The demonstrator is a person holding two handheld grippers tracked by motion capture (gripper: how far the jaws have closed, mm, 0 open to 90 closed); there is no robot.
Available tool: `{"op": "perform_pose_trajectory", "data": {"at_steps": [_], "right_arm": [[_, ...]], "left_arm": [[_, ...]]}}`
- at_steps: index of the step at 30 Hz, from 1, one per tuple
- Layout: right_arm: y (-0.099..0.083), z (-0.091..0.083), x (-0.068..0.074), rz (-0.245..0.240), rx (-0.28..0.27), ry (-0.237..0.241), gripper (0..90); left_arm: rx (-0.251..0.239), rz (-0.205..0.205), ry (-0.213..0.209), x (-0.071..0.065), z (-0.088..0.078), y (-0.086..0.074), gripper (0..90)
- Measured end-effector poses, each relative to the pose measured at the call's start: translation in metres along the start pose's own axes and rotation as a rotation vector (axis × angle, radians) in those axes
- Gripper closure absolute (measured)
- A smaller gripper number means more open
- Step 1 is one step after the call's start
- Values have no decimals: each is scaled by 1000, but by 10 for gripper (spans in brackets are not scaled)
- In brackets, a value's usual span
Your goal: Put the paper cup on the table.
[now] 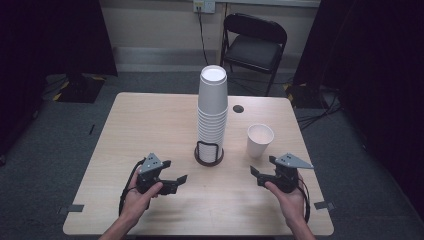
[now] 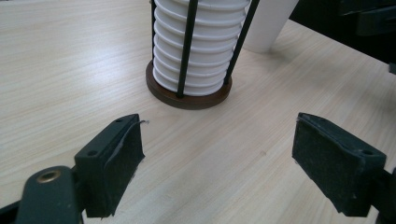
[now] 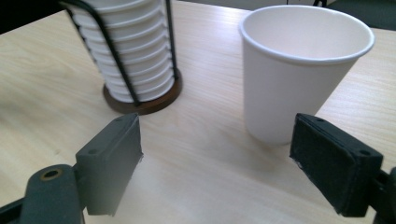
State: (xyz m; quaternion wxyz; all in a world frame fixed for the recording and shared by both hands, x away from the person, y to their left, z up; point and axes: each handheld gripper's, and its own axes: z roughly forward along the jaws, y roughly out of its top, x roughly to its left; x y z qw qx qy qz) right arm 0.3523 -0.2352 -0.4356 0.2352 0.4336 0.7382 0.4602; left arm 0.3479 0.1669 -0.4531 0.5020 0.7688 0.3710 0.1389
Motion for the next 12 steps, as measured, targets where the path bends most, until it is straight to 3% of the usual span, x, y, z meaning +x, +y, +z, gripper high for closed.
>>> {"op": "perform_pose_trajectory", "data": {"at_steps": [7, 12], "right_arm": [[-13, -7, 21, 23, -15, 34, 155], [-20, -1, 25, 37, 23, 56, 151]], "left_arm": [[24, 26, 10, 0, 1, -2, 162], [18, 20, 20, 2, 0, -2, 162]]}}
